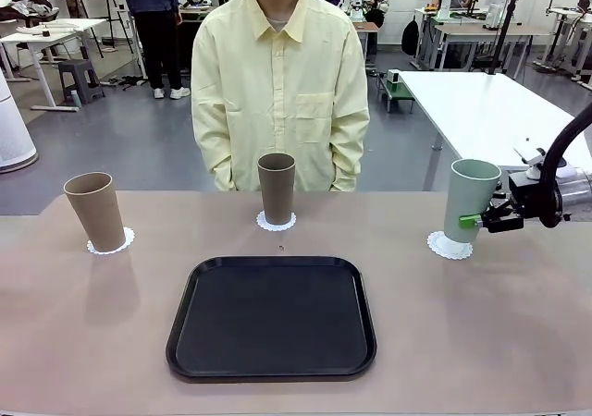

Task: Place coasters on the table and set cups on them.
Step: Take one Reusable plastic cup from the Flat Tray and place it on a coaster set by the human.

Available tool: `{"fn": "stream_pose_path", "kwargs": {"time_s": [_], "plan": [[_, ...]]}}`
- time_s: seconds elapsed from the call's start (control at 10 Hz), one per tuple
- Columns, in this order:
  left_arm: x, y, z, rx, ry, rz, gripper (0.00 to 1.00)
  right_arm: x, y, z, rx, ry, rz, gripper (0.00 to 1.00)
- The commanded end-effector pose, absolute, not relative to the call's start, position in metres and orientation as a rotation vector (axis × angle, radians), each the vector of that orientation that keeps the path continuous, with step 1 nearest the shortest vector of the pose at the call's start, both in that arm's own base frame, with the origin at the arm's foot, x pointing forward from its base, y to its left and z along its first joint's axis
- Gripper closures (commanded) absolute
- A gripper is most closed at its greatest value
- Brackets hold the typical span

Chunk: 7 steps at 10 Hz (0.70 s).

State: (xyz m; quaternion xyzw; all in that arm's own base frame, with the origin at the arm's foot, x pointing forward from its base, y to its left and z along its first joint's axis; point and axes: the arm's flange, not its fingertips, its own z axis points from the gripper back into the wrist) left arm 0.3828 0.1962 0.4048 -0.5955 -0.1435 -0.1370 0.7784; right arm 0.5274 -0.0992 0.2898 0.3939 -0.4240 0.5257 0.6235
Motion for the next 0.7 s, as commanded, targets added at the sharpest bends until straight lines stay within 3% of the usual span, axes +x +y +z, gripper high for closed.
{"fn": "stream_pose_path", "kwargs": {"time_s": [0.0, 0.6], "plan": [[0.381, 0.198, 0.407, -1.291, -0.315, -0.304, 0.0, 0.535, -0.107, 0.28, 0.943, -0.981, 1.233, 0.18], [0.381, 0.198, 0.407, -1.291, -0.315, -0.304, 0.0, 0.544, -0.098, 0.263, 0.968, -0.976, 1.222, 0.18]]}}
